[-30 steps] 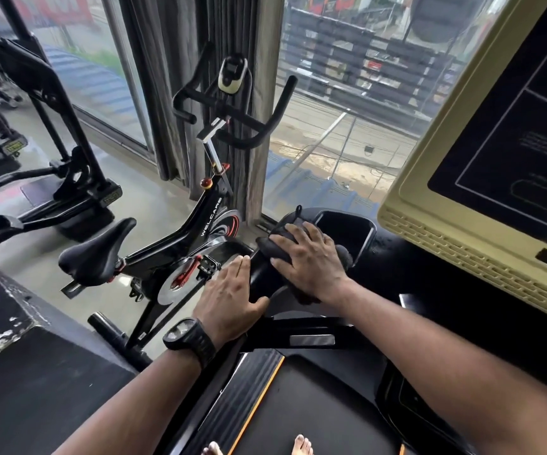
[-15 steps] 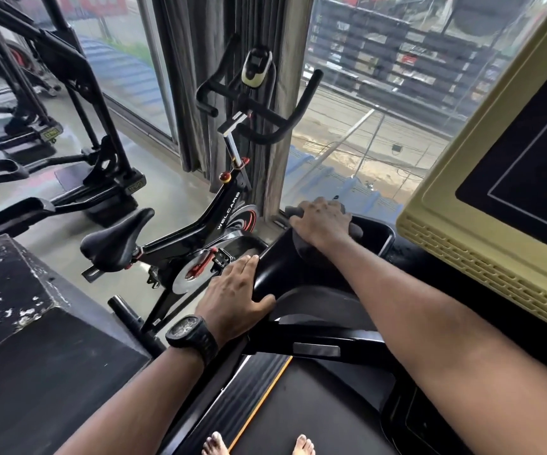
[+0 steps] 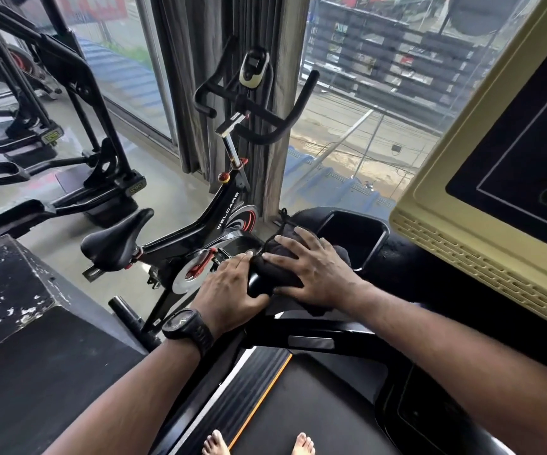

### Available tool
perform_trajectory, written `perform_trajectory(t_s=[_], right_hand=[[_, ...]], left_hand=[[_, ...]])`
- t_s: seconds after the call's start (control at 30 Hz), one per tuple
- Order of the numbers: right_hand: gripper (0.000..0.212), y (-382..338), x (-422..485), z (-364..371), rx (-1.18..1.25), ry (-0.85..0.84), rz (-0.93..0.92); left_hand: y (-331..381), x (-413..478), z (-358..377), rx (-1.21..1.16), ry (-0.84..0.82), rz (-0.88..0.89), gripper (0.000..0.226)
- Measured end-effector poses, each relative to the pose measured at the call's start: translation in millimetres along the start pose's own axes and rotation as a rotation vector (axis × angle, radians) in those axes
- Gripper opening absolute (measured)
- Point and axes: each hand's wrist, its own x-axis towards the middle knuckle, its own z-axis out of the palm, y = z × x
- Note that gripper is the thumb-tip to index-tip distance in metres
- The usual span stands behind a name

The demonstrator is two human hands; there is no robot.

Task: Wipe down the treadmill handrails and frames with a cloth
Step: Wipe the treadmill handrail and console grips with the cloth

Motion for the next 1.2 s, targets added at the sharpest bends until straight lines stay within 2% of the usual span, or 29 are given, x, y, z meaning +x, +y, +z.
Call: perform_trajectory(t_s=[0.13, 0.3, 0.47, 0.63, 0.77, 0.9, 1.07, 1.2], right_hand=[[0.084, 27.2, -13.3, 3.8, -0.131, -0.015, -0.193], [0.065, 9.4, -4.9, 8.3, -0.210, 0.012, -0.273], [0.069, 28.0, -23.2, 4.0, -0.290, -0.011, -0.357], [0.064, 19.3, -24.1, 8.2, -0.308, -0.021, -0.298], [0.062, 31.1, -32.3, 3.8, -0.374, 0.016, -0.337], [0.056, 37.6, -55.0, 2.7, -0.432, 0.003, -0.253], [0.057, 43.9, -79.5, -16.4, -0.397, -0.075, -0.175], [0.055, 39.1, -90.0, -12.9, -0.376, -0.049, -0.047]], left_hand=[[-1.1, -0.9, 0.0, 0.019, -0.018, -0.001, 0.108], [-2.1, 1.0, 1.4, 0.043, -0.007, 0.005, 0.104], [2.5, -1.9, -0.9, 0.090, -0.011, 0.032, 0.098], [2.9, 0.0, 0.9, 0.109, -0.029, -0.018, 0.105], [6.6, -5.4, -2.0, 0.152, 0.019, 0.003, 0.104], [10.9, -8.1, -3.9, 0.173, 0.042, 0.031, 0.096], [13.5, -8.4, -4.3, 0.317, 0.021, 0.141, 0.093], [19.9, -0.9, -5.0, 0.288, 0.011, 0.151, 0.089]])
